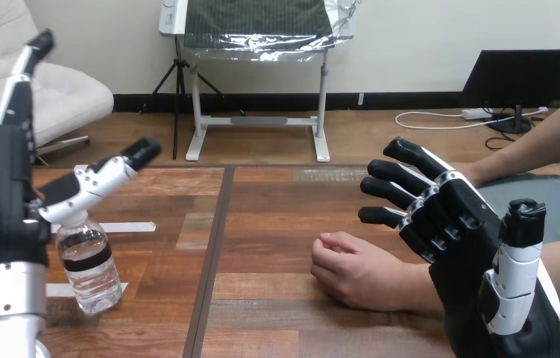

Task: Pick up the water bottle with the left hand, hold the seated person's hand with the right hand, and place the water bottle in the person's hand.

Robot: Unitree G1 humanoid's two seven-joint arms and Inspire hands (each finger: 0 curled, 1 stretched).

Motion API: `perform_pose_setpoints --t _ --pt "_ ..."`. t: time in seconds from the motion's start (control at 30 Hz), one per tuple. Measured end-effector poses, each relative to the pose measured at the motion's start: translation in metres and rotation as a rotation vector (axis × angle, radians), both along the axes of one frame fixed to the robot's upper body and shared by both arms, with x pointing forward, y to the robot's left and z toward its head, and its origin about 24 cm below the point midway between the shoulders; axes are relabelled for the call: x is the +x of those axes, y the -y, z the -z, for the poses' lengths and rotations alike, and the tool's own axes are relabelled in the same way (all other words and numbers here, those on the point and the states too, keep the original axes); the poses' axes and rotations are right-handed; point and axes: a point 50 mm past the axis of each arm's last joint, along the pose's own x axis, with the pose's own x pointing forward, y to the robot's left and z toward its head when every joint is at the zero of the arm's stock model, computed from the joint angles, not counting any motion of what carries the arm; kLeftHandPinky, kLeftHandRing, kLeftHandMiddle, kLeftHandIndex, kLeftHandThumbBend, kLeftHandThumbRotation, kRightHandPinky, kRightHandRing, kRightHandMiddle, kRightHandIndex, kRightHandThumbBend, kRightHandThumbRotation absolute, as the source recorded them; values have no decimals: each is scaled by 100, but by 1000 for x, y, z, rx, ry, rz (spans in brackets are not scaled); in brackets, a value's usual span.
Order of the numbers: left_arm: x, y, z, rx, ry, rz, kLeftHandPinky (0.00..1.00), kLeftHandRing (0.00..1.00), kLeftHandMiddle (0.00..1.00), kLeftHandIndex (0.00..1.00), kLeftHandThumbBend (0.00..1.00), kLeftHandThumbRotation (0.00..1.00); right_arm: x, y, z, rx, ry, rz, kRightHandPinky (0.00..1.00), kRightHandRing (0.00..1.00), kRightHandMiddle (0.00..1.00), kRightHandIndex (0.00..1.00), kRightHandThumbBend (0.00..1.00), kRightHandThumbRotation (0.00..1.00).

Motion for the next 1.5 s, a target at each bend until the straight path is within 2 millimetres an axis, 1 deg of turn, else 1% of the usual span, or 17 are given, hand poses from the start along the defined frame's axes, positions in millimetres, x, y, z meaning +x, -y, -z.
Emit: perform_pose_setpoints --t 0.57,0.8,1.17,1.5 --pt "9 -9 -2 24 -36 -48 100 100 97 93 100 26 0 0 1 -4 -3 -5 70 79 78 82 80 100" --pt "14 -13 1 19 -64 -59 100 100 98 93 100 21 0 0 1 -6 -4 -11 69 79 78 82 80 100" --pt "23 -19 12 16 -123 -73 100 100 99 94 98 18 0 0 2 -7 -4 -16 69 79 78 82 80 100" --pt "30 -27 28 3 -194 -87 100 100 98 95 99 15 0 1 2 -9 -3 -11 70 78 78 82 81 100"
